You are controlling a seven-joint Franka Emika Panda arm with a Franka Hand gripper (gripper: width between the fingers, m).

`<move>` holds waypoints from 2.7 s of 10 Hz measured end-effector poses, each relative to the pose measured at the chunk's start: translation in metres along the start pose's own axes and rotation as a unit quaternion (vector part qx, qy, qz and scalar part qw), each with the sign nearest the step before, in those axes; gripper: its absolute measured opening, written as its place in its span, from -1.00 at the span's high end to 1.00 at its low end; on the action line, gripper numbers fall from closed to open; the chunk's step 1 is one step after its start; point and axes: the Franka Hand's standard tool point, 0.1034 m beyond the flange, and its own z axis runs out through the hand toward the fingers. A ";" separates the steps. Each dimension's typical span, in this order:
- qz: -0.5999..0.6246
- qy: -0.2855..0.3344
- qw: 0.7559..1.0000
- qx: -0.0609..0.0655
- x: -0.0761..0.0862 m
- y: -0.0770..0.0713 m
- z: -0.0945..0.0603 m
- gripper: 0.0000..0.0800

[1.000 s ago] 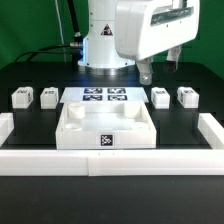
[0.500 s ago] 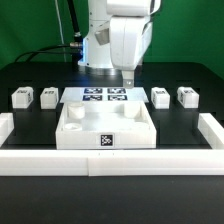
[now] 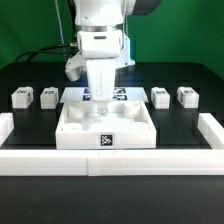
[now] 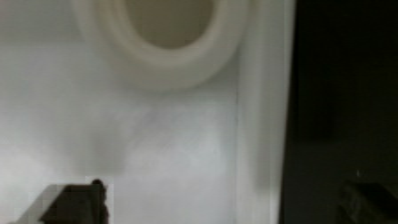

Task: Assemble square table

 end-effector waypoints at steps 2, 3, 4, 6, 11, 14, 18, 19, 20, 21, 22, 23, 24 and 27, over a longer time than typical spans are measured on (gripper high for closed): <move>0.002 0.000 1.000 0.000 0.000 0.000 0.000 -0.59; 0.002 0.000 1.000 0.001 0.000 0.000 0.000 -0.17; 0.002 0.000 1.000 0.001 0.000 0.000 0.000 0.29; 0.002 0.000 1.000 0.001 0.000 -0.001 0.001 0.63; 0.002 0.000 1.000 0.000 0.000 0.000 0.000 0.86; 0.020 0.005 1.000 -0.004 0.021 0.009 0.001 0.86; 0.020 0.020 0.999 -0.026 0.072 0.048 0.001 0.86; 0.017 0.024 0.999 -0.029 0.082 0.056 0.001 0.86; 0.018 0.025 0.999 -0.025 0.089 0.057 0.002 0.86; 0.017 0.024 0.999 -0.021 0.096 0.057 0.001 0.86; 0.014 0.021 1.000 -0.018 0.096 0.057 0.001 0.86; 0.013 0.021 1.000 -0.018 0.096 0.057 0.001 0.86; 0.013 0.021 1.000 -0.018 0.096 0.057 0.002 0.86; 0.014 0.021 1.000 -0.018 0.095 0.057 0.002 0.08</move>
Offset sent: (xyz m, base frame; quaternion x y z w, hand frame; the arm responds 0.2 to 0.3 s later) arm 0.0000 0.0000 0.0000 0.0000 0.0000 0.0000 1.0000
